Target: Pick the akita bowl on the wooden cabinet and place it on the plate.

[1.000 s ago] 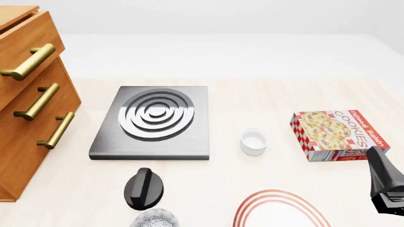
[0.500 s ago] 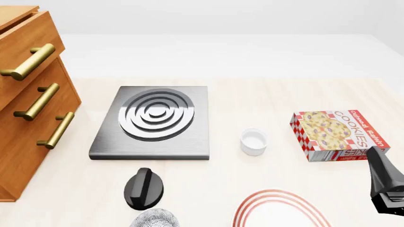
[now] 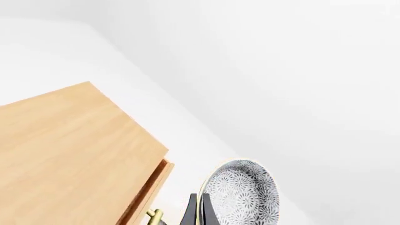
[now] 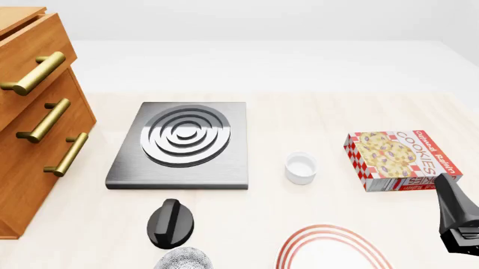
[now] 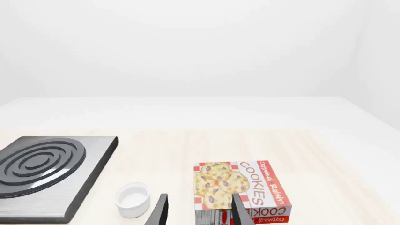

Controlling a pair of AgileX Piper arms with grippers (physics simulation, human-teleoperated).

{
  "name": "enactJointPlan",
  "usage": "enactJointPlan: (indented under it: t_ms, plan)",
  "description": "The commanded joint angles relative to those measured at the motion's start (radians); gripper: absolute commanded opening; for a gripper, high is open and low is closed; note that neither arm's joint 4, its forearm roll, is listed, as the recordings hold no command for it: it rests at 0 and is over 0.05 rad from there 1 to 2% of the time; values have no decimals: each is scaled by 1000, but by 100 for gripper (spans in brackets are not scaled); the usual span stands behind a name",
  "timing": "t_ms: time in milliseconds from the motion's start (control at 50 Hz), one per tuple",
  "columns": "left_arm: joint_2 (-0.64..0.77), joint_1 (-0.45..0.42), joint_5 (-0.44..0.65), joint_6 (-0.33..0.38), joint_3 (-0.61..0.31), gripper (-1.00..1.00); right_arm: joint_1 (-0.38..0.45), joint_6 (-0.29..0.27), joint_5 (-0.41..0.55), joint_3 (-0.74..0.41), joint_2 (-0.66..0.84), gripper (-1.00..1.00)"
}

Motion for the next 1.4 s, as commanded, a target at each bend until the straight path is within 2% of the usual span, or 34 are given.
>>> enactJointPlan:
  t_ms: [20,400,1400]
  plan:
    - [-22,-63,18,0,-16,-100,0,0,0,0,0,100]
    - [-35,-202,36,22,-16,-100,0,0,0,0,0,100]
    - [-20,-443,49,82,12,-100,0,0,0,0,0,100]
